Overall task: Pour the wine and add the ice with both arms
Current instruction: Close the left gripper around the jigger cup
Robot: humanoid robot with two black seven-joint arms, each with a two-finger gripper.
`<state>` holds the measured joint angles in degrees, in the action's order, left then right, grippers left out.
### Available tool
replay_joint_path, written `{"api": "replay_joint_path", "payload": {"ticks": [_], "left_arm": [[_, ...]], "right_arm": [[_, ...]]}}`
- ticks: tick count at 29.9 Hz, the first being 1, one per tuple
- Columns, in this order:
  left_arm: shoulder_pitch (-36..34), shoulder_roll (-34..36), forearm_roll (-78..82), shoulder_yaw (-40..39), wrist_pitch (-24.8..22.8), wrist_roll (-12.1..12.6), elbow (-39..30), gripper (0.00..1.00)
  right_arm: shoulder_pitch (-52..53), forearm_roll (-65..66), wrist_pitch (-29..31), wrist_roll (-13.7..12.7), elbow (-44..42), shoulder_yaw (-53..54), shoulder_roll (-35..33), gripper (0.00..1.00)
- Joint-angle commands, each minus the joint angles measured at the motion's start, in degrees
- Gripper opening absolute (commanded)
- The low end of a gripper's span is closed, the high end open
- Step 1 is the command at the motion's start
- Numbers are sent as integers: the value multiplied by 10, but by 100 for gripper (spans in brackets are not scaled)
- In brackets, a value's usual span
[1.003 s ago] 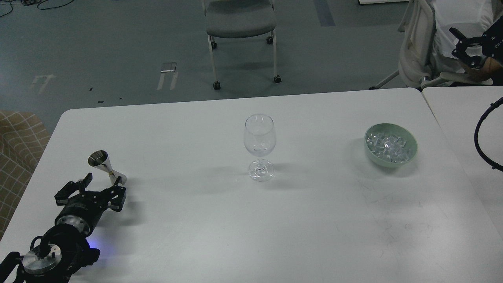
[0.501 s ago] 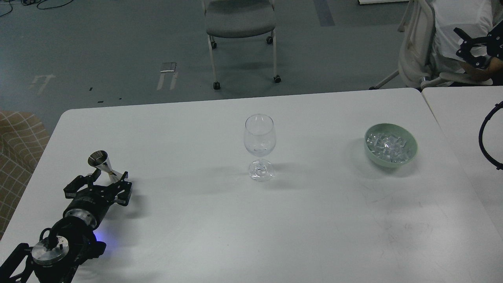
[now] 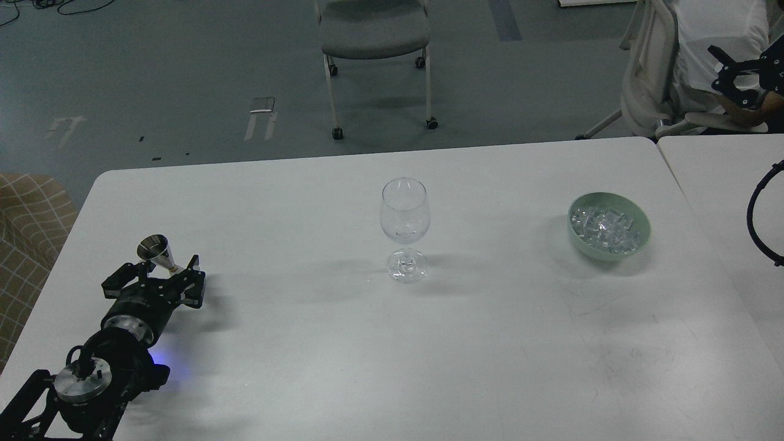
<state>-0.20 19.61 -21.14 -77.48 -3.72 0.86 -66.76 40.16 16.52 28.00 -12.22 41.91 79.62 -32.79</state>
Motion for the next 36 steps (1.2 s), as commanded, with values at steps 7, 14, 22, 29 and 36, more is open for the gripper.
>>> {"api": "replay_joint_path", "payload": {"ticks": [7,14,22,29,36], "left_arm": [[-29,-9,0,3,-9,1,36,51],[-34,-12,1,7,-34,1,61,51],[-37,-13,1,7,-45,1,63,38],[-46,-17,1,7,-45,0,77,36],[-45,-15,2,9,-59,1,77,27]], "right_arm": [[0,1,0,-1,-2,0,2,100],[1,1,0,-1,-2,-1,1,100],[0,1,0,-1,-1,-1,-1,100],[-1,1,0,-1,-2,-1,-2,100],[-1,1,0,-1,-2,-1,-1,100]]}}
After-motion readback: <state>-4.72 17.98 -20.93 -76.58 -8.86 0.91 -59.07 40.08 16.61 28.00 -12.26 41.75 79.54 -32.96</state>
